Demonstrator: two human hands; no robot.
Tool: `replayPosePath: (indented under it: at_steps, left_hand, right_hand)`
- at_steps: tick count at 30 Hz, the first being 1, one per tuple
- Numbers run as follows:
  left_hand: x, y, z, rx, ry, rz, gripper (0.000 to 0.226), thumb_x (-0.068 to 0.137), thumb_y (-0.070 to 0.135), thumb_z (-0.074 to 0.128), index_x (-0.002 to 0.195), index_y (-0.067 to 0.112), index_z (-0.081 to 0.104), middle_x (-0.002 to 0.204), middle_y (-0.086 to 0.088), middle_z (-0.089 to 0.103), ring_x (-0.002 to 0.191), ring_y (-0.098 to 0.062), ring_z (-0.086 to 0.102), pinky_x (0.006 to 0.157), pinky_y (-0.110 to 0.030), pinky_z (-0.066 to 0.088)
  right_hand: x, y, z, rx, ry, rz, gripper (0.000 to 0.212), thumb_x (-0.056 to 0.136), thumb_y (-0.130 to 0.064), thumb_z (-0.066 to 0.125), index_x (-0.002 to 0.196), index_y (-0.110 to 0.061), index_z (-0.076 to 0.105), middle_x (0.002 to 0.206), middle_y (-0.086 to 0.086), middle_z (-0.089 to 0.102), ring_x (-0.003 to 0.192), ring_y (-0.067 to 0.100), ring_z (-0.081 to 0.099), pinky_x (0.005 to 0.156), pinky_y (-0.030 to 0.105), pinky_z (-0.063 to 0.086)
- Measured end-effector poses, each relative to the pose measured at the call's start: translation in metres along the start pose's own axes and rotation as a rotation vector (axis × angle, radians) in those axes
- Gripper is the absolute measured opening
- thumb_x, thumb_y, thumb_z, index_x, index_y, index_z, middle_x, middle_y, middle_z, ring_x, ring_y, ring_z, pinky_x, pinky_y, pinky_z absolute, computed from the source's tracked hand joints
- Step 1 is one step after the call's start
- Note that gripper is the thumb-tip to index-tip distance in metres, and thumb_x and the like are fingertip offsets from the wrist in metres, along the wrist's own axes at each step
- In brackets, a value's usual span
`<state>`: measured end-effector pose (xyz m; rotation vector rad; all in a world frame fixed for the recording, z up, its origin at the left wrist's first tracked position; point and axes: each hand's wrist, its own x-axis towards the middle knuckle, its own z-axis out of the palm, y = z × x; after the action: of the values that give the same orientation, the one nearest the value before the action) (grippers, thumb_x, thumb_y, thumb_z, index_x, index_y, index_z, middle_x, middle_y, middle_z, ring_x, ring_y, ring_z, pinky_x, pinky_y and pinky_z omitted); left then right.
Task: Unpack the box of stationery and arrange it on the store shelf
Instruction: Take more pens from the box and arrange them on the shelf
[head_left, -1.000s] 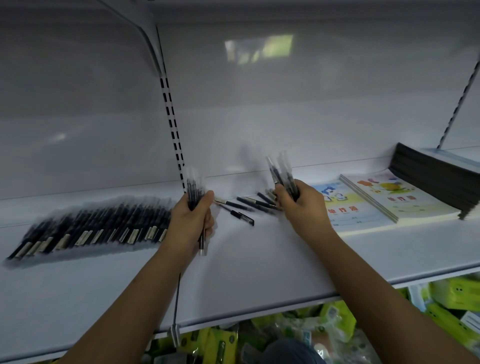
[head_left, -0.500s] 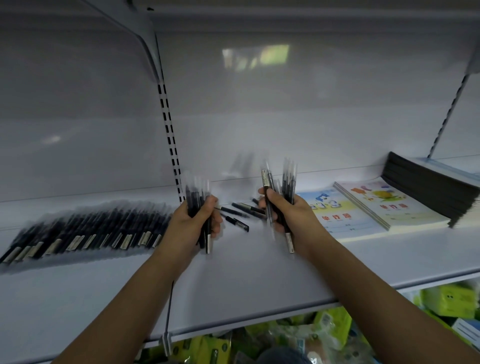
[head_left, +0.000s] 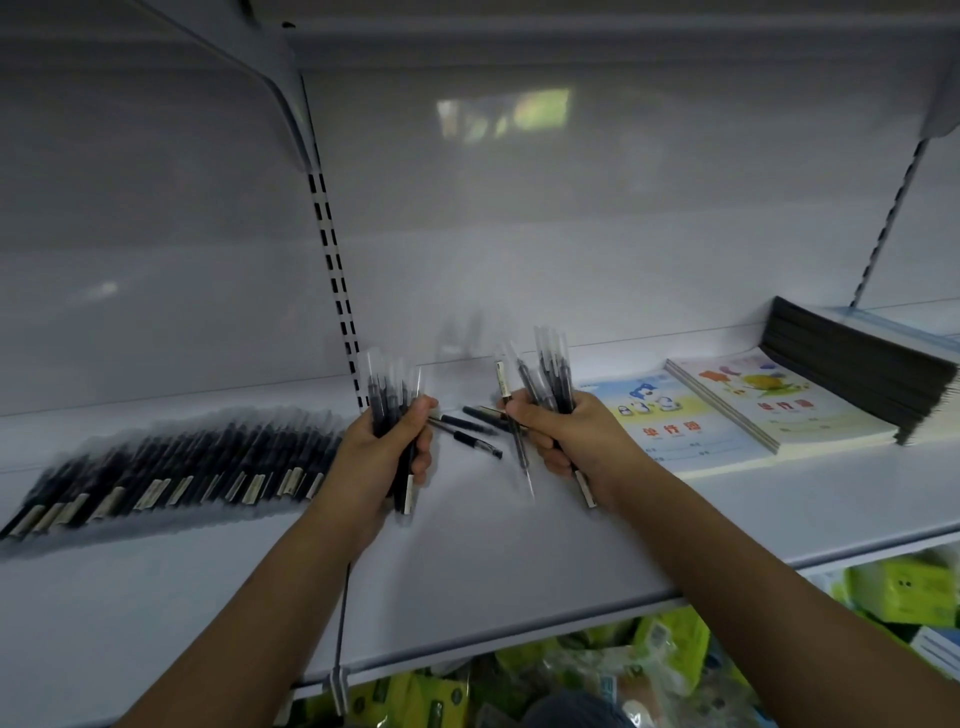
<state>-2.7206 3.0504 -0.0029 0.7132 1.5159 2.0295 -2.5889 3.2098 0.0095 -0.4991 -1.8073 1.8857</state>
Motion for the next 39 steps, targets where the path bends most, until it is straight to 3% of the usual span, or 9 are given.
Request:
replayPosePath:
  at_steps: [3,7,10,14,19,22,27,32,39]
  left_hand:
    - [0.001,0.000,-0.002,-0.031,0.019,0.008,0.024,0.094,0.025,0.062,0.109,0.005,0.065,0.063,0.000,0.052,0.050,-0.013,0.044,0.046,-0.023,0.042]
    - [0.004,-0.001,-0.004,-0.056,0.028,0.003,0.024,0.094,0.025,0.062,0.107,0.005,0.065,0.063,0.000,0.053,0.050,-0.012,0.044,0.046,-0.023,0.042]
    - [0.005,-0.002,-0.005,-0.061,0.031,0.012,0.024,0.093,0.025,0.063,0.106,0.006,0.065,0.066,-0.002,0.055,0.054,-0.014,0.049,0.047,-0.024,0.044]
    - [0.004,-0.002,-0.002,-0.058,0.067,0.049,0.021,0.094,0.026,0.062,0.105,0.008,0.064,0.068,-0.006,0.065,0.059,-0.018,0.062,0.052,-0.026,0.052]
    - [0.005,0.001,-0.005,-0.103,0.197,0.142,0.019,0.096,0.026,0.061,0.106,0.009,0.062,0.062,-0.004,0.059,0.054,-0.017,0.054,0.051,-0.028,0.049]
    - [0.005,0.002,-0.007,-0.075,0.240,0.179,0.018,0.097,0.026,0.059,0.103,0.008,0.060,0.061,-0.002,0.055,0.052,-0.016,0.050,0.050,-0.027,0.047]
    - [0.006,0.000,-0.005,-0.028,0.202,0.204,0.010,0.099,0.017,0.056,0.102,0.007,0.057,0.062,-0.003,0.054,0.052,-0.014,0.051,0.050,-0.025,0.049]
    - [0.006,-0.003,-0.002,0.063,0.136,0.223,0.012,0.099,0.010,0.055,0.109,0.015,0.059,0.069,-0.002,0.057,0.063,-0.013,0.055,0.063,-0.025,0.052]
    - [-0.001,-0.007,0.004,0.354,0.165,0.176,0.015,0.094,0.029,0.063,0.101,0.016,0.062,0.074,0.002,0.065,0.058,-0.005,0.057,0.055,-0.022,0.048]
  right_hand:
    - [-0.002,-0.015,-0.003,-0.358,-0.094,-0.171,0.007,0.089,-0.017,0.070,0.092,-0.022,0.074,0.061,-0.006,0.065,0.043,0.007,0.038,0.042,0.018,0.030]
    - [-0.006,-0.015,-0.014,-1.038,-0.332,-0.288,0.018,0.086,-0.026,0.073,0.071,-0.023,0.063,0.058,-0.012,0.057,0.053,0.000,0.050,0.051,0.013,0.035]
    - [-0.006,-0.007,-0.028,-1.039,-0.198,-0.208,0.013,0.085,-0.035,0.071,0.086,-0.023,0.070,0.077,-0.001,0.069,0.069,0.012,0.062,0.062,0.026,0.047]
    - [-0.001,-0.007,-0.017,-0.984,0.188,-0.109,0.030,0.086,-0.041,0.069,0.075,-0.014,0.063,0.065,0.000,0.058,0.060,0.013,0.054,0.050,0.022,0.037]
    - [0.003,0.008,0.044,-1.184,0.144,-0.009,0.049,0.079,-0.062,0.066,0.064,-0.019,0.046,0.064,-0.004,0.046,0.063,0.015,0.050,0.050,0.024,0.033]
    - [0.009,0.013,0.063,-1.253,0.137,-0.035,0.040,0.083,-0.053,0.064,0.075,-0.016,0.051,0.067,-0.004,0.045,0.072,0.020,0.055,0.060,0.025,0.039]
    - [0.015,0.001,0.046,-0.935,0.157,0.020,0.034,0.086,-0.033,0.063,0.064,-0.012,0.048,0.059,0.000,0.045,0.056,0.015,0.047,0.045,0.024,0.030]
    - [0.009,-0.019,-0.005,-0.622,0.382,-0.189,0.022,0.095,-0.027,0.052,0.087,-0.007,0.057,0.070,0.002,0.058,0.065,0.017,0.056,0.053,0.026,0.040]
    - [-0.007,-0.005,-0.042,-0.221,0.238,-0.266,0.002,0.097,-0.014,0.054,0.096,-0.015,0.055,0.083,0.002,0.071,0.078,0.013,0.069,0.078,0.027,0.054]
